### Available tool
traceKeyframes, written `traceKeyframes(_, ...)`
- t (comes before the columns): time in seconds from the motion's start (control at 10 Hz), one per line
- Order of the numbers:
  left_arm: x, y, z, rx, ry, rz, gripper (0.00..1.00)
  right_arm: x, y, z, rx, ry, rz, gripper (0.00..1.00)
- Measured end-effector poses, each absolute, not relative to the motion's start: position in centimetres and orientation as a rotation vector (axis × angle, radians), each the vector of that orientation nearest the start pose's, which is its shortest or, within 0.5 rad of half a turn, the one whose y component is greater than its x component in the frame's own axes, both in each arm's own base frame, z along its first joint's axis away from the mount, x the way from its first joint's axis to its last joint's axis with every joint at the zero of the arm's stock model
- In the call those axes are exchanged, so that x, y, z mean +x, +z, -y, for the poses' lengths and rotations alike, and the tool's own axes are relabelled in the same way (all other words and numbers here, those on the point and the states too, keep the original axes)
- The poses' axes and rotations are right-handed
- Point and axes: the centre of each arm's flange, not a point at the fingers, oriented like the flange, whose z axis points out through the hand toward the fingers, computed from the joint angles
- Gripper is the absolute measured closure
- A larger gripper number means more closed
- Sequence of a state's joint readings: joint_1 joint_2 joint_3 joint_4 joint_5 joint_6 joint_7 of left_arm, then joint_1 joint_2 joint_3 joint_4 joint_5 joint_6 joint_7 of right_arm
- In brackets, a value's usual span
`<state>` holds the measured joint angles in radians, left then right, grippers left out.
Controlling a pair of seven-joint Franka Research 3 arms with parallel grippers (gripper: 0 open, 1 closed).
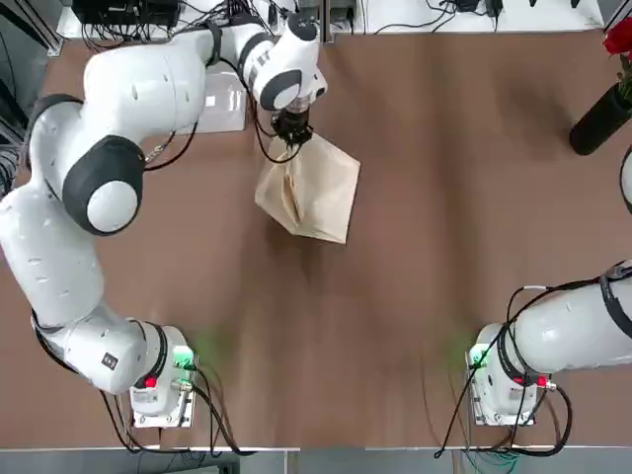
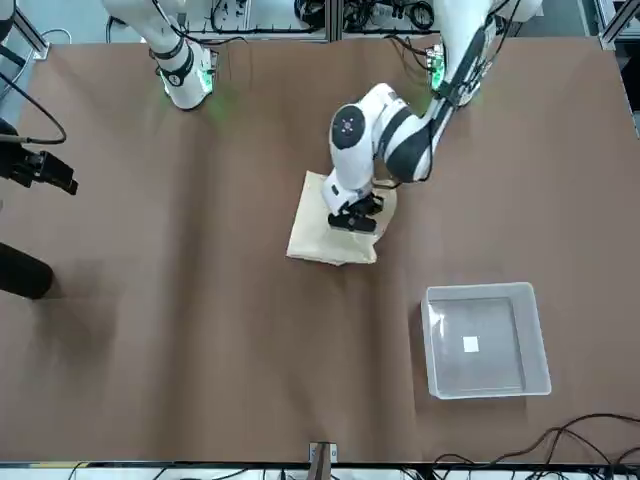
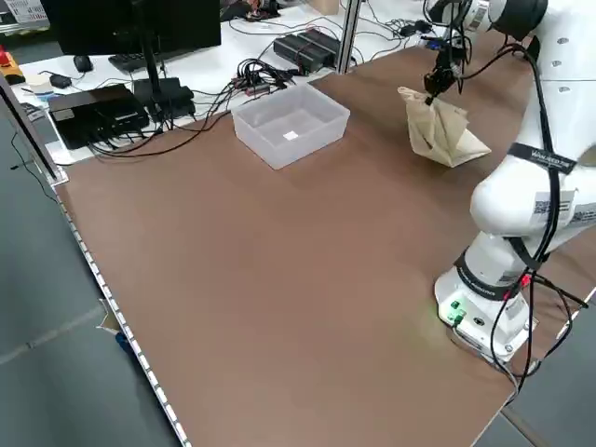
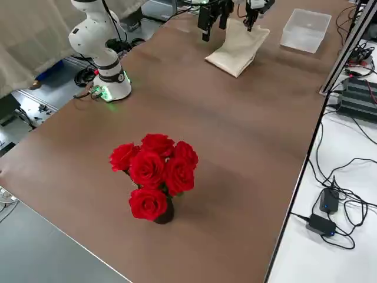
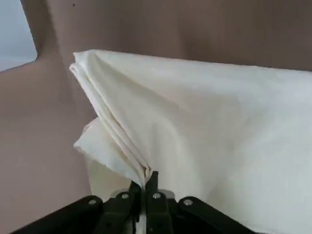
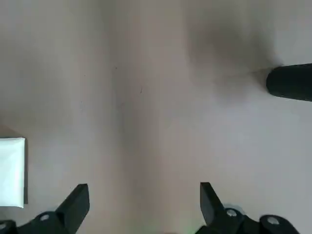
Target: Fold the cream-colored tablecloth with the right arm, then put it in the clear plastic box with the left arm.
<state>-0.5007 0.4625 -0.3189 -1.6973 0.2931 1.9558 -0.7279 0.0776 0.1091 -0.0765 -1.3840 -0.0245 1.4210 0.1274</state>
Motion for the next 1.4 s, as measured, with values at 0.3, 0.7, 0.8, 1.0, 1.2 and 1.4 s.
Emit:
traceKeyframes(0.3,45.8,31.1,43.5,-2.741,0.08,-0.28,0.93,57.3,63.7,-0.9,-3.172,0.109,-0.182,0.0)
traceKeyframes(0.7,47.0,31.7,40.0,-2.525,0.11,-0.244,0.93,57.3,63.7,-1.1,-3.173,0.108,-0.174,0.0)
traceKeyframes(0.8,47.0,32.4,40.3,-2.511,0.116,-0.25,0.93,57.3,63.7,-1.1,-3.173,0.108,-0.174,0.0)
traceKeyframes(1.0,45.0,32.4,43.5,-2.496,0.11,-0.323,0.93,57.3,63.7,-1.1,-3.173,0.109,-0.174,0.0)
traceKeyframes(1.2,40.9,29.8,48.0,-2.431,0.135,-0.412,0.93,57.3,63.7,-1.2,-3.173,0.109,-0.173,0.0)
traceKeyframes(1.4,38.9,27.3,50.5,-2.402,0.135,-0.447,0.93,57.3,63.7,-1.2,-3.173,0.11,-0.173,0.0)
